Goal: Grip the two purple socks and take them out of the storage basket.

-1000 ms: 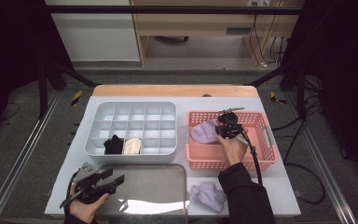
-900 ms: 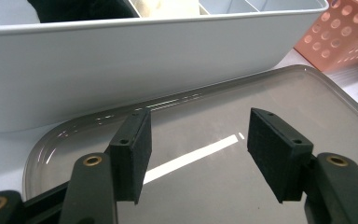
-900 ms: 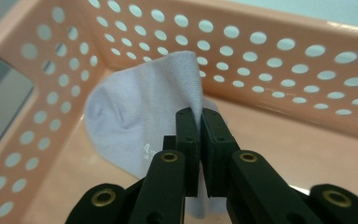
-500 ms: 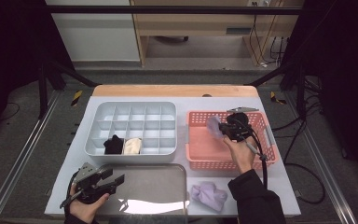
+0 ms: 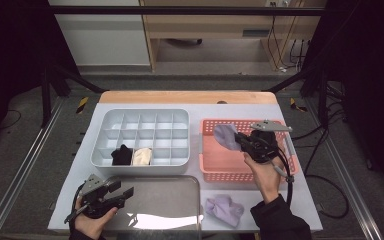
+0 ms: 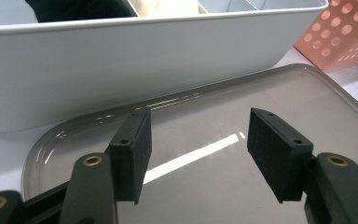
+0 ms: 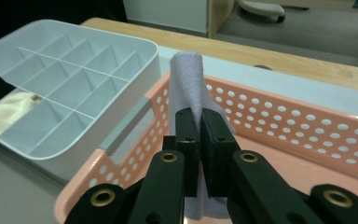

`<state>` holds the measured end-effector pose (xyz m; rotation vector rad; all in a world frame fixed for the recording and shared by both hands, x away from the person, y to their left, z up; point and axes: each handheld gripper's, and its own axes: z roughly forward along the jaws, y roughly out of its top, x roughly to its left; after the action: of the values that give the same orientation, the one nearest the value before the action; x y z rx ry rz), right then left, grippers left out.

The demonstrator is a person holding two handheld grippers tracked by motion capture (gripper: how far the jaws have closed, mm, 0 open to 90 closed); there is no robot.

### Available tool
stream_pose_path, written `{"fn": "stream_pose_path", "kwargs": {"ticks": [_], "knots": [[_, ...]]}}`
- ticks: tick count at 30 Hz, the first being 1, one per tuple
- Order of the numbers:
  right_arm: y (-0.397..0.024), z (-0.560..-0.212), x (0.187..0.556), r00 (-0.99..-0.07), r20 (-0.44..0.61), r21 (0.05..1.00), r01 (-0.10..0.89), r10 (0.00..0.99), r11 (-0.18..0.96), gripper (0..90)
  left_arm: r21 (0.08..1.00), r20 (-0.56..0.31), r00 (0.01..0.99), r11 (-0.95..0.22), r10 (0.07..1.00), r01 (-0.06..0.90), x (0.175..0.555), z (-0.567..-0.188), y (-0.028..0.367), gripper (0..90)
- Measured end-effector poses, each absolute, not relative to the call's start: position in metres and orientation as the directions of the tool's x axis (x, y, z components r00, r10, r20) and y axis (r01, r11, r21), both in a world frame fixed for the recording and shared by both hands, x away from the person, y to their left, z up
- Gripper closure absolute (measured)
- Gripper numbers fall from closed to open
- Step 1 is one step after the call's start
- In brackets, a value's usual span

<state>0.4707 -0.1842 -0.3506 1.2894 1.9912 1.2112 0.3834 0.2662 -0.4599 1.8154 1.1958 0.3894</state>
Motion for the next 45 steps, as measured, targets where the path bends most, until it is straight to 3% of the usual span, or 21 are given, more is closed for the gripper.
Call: {"fn": "stream_pose_path", "kwargs": {"ticks": [19,45], "knots": [[-0.195,-0.343,0.406,-0.553,0.105,0.932,0.344,0.827,0.111,86.7,0.815,-0.200,0.484,-0.130,0.852,0.565,0.383,-0.459,0.266,39.6],[-0.216,-0.368,0.352,-0.609,0.128,0.922,0.364,0.783,0.132,86.9,0.817,-0.197,0.482,-0.129,0.854,0.562,0.383,-0.459,0.265,39.9]]}}
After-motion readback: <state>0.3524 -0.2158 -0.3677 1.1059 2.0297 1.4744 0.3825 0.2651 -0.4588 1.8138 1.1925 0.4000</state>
